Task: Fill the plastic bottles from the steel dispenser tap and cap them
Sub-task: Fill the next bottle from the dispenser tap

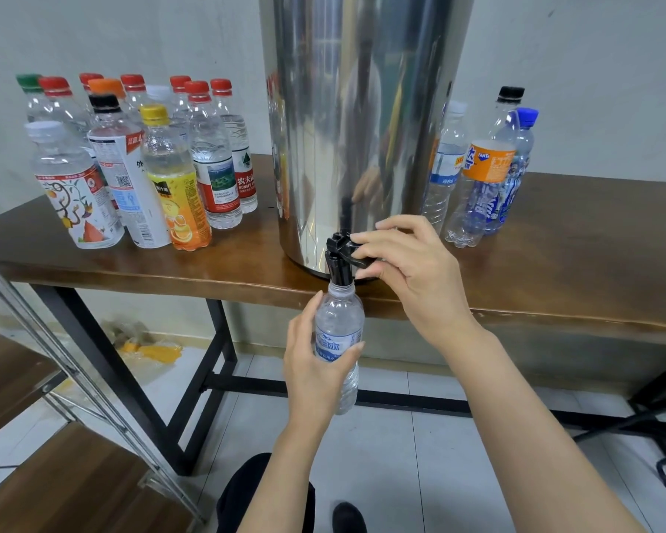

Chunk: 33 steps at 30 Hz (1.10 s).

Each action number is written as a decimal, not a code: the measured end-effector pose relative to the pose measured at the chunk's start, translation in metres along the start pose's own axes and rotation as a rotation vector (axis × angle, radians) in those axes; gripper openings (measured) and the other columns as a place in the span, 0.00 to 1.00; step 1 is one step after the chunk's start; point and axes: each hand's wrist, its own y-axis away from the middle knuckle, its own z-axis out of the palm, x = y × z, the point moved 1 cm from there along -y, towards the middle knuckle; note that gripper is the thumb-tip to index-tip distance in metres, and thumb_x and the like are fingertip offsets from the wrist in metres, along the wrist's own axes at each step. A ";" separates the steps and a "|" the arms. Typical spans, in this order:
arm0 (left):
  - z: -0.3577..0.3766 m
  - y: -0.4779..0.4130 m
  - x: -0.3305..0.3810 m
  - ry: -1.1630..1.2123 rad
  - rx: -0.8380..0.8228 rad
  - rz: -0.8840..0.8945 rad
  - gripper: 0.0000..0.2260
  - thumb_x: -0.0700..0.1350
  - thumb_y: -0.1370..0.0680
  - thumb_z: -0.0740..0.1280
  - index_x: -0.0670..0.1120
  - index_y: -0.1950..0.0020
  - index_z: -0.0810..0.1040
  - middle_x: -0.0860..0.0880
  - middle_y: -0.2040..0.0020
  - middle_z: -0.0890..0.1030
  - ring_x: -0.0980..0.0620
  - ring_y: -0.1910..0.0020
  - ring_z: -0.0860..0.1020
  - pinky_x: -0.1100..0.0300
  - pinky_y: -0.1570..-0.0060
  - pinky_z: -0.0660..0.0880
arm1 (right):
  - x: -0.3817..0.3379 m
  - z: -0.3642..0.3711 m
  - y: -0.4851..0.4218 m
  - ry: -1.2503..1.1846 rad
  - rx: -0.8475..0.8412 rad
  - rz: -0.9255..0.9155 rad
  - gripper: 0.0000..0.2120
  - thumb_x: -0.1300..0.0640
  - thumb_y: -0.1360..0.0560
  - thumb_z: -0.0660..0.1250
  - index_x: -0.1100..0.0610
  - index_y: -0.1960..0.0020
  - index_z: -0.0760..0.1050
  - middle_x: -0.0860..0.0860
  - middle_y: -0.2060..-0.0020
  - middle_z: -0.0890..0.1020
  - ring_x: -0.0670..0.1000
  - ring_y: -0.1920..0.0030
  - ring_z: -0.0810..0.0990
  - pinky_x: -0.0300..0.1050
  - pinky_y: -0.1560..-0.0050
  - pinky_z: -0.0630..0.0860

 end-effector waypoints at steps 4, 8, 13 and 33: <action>0.000 0.000 0.000 0.000 -0.005 -0.005 0.38 0.37 0.34 0.80 0.60 0.31 0.67 0.62 0.38 0.72 0.71 0.38 0.70 0.78 0.45 0.67 | 0.001 -0.001 -0.003 0.024 -0.020 -0.019 0.11 0.55 0.23 0.64 0.58 0.52 0.84 0.46 0.49 0.85 0.46 0.42 0.73 0.35 0.45 0.74; 0.000 0.000 0.002 0.009 -0.004 0.001 0.38 0.36 0.34 0.80 0.60 0.32 0.67 0.61 0.38 0.72 0.71 0.38 0.70 0.78 0.45 0.67 | 0.002 -0.004 -0.009 0.049 -0.047 -0.043 0.09 0.55 0.25 0.66 0.57 0.51 0.84 0.46 0.51 0.85 0.39 0.45 0.69 0.28 0.45 0.69; 0.000 0.000 0.003 0.010 0.000 0.005 0.38 0.36 0.34 0.80 0.62 0.33 0.67 0.61 0.39 0.72 0.72 0.39 0.70 0.78 0.45 0.67 | -0.007 -0.010 -0.027 0.092 -0.052 -0.113 0.10 0.55 0.25 0.66 0.57 0.52 0.84 0.38 0.58 0.82 0.43 0.51 0.69 0.38 0.52 0.70; -0.004 -0.001 0.001 -0.011 -0.017 -0.002 0.39 0.37 0.34 0.81 0.63 0.33 0.67 0.60 0.39 0.73 0.70 0.39 0.71 0.78 0.44 0.66 | 0.056 -0.019 0.025 0.207 -0.166 0.606 0.14 0.52 0.22 0.69 0.52 0.37 0.77 0.47 0.45 0.80 0.50 0.46 0.74 0.48 0.44 0.73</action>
